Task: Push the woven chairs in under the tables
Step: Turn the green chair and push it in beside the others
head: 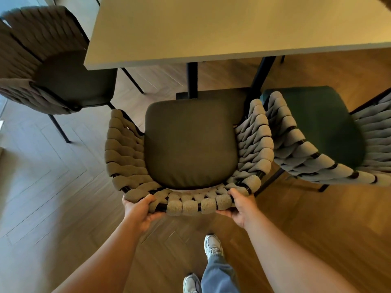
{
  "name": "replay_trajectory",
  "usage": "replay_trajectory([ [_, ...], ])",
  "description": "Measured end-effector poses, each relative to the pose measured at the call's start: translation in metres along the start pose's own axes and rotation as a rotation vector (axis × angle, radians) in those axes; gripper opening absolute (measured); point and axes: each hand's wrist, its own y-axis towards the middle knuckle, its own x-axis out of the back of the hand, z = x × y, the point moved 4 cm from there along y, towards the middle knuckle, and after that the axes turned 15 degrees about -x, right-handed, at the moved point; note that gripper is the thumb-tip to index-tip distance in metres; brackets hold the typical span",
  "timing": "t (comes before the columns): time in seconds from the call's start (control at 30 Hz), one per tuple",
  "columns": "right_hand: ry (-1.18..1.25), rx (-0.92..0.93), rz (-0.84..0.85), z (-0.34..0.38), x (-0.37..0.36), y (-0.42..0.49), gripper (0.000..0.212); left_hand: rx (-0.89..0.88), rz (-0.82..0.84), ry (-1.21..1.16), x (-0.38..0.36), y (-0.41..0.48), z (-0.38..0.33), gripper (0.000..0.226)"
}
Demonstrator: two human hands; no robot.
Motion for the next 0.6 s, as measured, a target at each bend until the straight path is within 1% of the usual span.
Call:
replay_trajectory([
  [0.1,0.010,0.000,0.003,0.012,-0.009,0.003,0.046,-0.015,0.003,0.022,-0.010,0.012,-0.010,0.092],
  [0.23,0.012,0.007,0.003,0.023,-0.014,0.006,0.045,-0.015,0.011,0.013,-0.020,0.020,-0.018,0.091],
  [0.6,0.003,0.016,0.001,0.025,-0.016,0.005,0.048,-0.012,0.017,0.040,-0.024,0.019,-0.021,0.088],
])
